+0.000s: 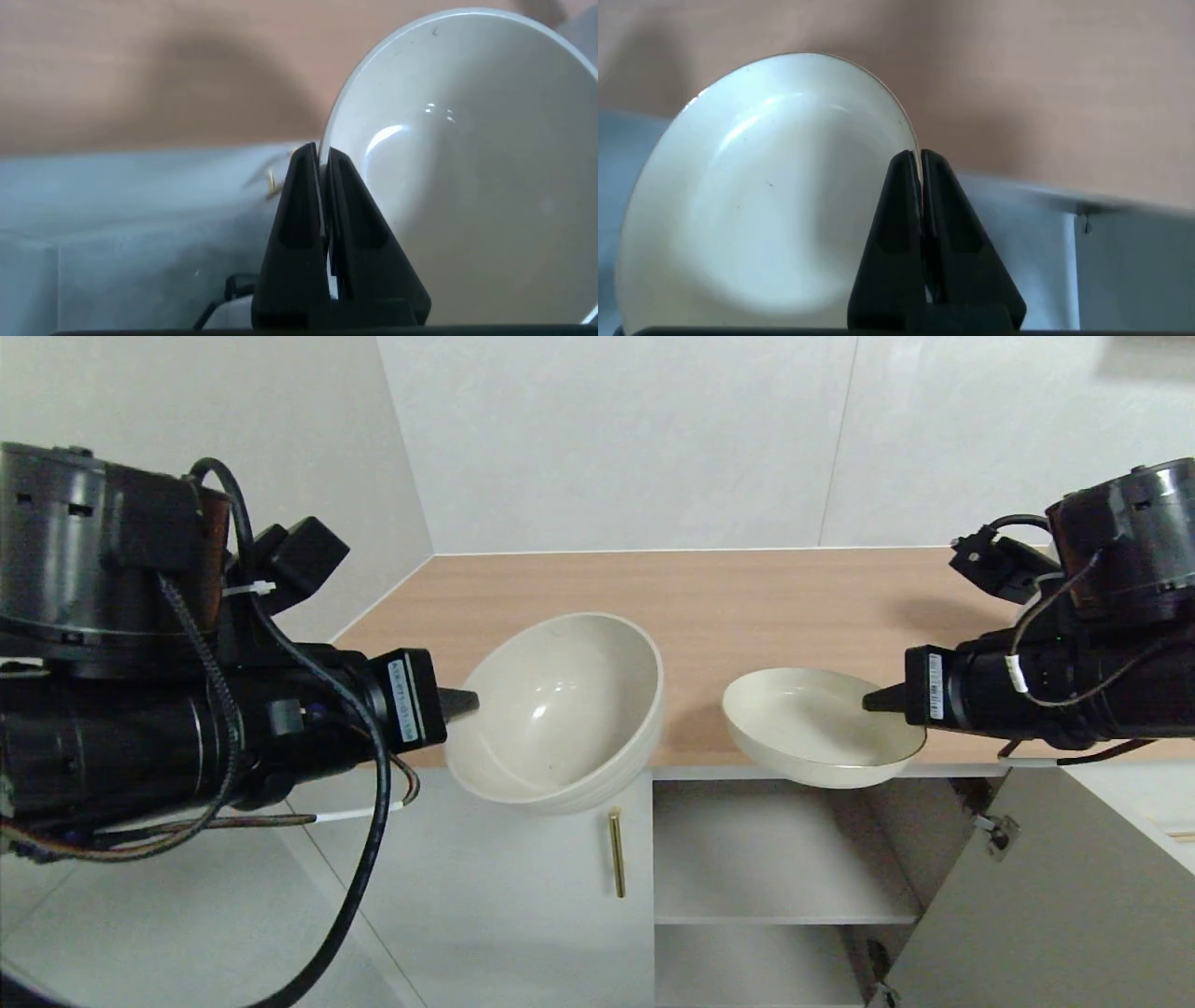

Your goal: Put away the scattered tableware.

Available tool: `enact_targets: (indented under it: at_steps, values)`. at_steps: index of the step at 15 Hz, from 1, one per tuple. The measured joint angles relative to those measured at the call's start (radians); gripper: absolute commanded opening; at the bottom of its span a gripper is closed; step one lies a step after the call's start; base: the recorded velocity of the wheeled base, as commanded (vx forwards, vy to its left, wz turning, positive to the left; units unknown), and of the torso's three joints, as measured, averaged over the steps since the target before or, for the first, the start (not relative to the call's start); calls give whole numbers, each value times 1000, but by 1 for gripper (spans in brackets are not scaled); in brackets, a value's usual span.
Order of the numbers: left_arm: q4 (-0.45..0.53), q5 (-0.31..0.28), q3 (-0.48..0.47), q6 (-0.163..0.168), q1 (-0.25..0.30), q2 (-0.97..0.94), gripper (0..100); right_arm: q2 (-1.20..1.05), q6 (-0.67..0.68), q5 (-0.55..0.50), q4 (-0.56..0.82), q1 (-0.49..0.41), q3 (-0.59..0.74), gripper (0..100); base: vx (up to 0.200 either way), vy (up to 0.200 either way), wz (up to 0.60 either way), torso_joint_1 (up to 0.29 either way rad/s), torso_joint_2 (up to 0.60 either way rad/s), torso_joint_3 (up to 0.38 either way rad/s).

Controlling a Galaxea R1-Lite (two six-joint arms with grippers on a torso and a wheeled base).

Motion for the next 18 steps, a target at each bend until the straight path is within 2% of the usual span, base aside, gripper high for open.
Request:
enact_targets:
  at_steps: [3,5,14,18]
  values:
    - [2,1,100,-3,-14,-49,0,-77,0,7,3,0,90,0,-133,0,0,0,-2,2]
    - [2,2,122,-4,-18,-68,0,-101,-1,7,1,-1,124,0,-100,0,0,6,1,1]
    - [1,-2,150,1,-42,-54,0,-77,-29,-2,-128,-39,224,0,0,0,0,0,0,0]
    - [1,-2,153,1,-44,-36,0,-67,-43,-2,-130,-40,238,0,0,0,0,-123,347,215]
